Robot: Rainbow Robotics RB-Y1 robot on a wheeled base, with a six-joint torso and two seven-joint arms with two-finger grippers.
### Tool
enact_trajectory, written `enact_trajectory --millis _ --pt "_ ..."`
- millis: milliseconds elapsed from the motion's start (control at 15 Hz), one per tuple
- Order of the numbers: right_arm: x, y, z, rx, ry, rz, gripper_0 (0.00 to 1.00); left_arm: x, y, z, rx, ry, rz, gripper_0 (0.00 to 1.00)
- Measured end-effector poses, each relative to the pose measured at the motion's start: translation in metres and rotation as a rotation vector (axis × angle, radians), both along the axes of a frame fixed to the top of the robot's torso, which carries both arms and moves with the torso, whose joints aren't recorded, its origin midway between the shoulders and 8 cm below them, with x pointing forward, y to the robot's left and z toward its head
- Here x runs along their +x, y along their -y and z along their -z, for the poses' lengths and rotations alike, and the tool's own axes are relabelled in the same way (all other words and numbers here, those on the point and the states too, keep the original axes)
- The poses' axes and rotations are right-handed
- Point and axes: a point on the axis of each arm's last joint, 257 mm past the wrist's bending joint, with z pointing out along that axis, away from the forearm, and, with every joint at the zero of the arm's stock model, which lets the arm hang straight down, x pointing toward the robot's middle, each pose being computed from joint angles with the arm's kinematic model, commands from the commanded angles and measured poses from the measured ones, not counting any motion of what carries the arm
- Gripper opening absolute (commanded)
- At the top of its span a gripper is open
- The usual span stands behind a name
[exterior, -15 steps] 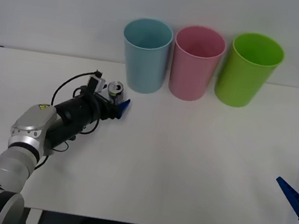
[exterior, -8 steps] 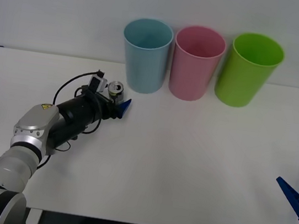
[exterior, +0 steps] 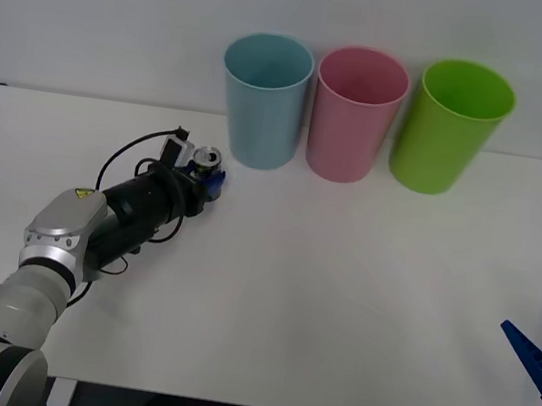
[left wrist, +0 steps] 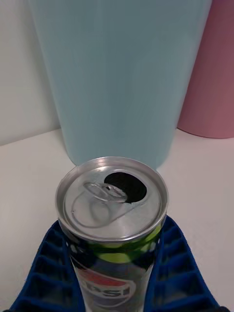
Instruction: Grasp the object on the table and drop it into the matching bin: aluminum can to the light blue bin, PET bottle to the pink bin.
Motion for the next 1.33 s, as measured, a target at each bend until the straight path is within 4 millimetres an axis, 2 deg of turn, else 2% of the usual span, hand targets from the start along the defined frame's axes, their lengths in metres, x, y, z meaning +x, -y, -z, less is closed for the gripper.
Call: enact_trajectory --millis 400,667,933,1333 --pt "0.000 0.000 0.000 0.000 0.000 0.000 1.00 -0.002 0.004 -0.006 -0.039 0.005 0.021 0.00" --pt "0.000 0.000 0.000 0.000 0.000 0.000 1.00 -0.007 -0.025 -0.016 -0.069 0.018 0.040 0.00" --pt "0.000 0.000 0.000 0.000 0.000 0.000 1.00 -0.019 -0.057 -0.042 -0.118 0.080 0.033 0.00" --pt "0.000 0.000 0.000 0.000 0.000 0.000 1.00 -0.032 -0.078 -0.089 -0.205 0.158 0.068 0.00"
